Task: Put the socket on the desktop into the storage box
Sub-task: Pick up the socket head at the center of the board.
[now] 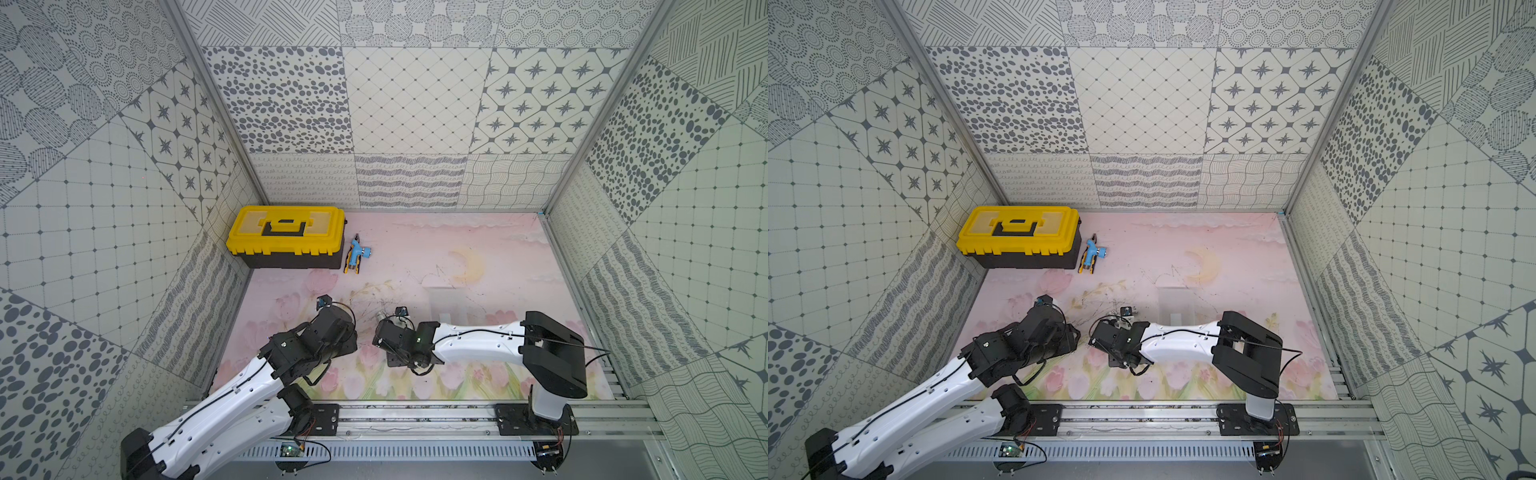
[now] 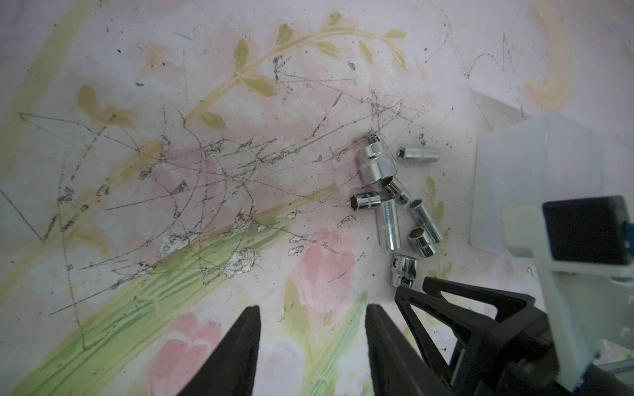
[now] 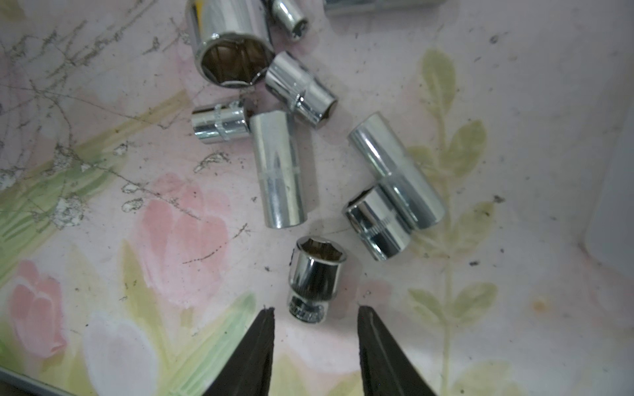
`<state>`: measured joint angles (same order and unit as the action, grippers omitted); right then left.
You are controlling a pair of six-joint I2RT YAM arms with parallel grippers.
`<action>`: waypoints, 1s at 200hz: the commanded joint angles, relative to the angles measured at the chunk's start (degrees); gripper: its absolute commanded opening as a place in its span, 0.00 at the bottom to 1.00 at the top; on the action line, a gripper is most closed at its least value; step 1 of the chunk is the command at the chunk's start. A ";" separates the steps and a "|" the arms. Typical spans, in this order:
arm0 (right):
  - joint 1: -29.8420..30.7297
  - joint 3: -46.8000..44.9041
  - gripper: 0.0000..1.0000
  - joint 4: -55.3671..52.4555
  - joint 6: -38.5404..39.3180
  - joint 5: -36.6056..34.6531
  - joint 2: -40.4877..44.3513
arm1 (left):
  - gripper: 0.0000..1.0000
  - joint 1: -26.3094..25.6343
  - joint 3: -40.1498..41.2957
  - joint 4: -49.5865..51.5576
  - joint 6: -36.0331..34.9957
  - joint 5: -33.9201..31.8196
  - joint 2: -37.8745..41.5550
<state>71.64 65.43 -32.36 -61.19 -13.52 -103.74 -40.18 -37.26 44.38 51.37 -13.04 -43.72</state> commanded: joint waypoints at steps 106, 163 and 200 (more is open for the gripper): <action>-0.80 0.44 0.40 1.92 -1.40 -1.86 -4.17 | 0.55 0.19 2.61 -2.67 1.66 2.74 -0.88; -0.80 1.63 0.36 0.55 -0.29 -2.83 -5.21 | 0.55 0.19 3.02 -3.60 1.73 3.24 -1.25; -0.73 1.89 0.33 0.11 0.19 -3.09 -5.50 | 0.55 0.19 2.98 -3.95 1.70 3.57 -2.12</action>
<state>71.00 66.61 -31.11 -61.84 -15.94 -107.33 -40.14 -34.35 42.26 52.49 -10.63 -45.17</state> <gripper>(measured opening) 0.337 0.549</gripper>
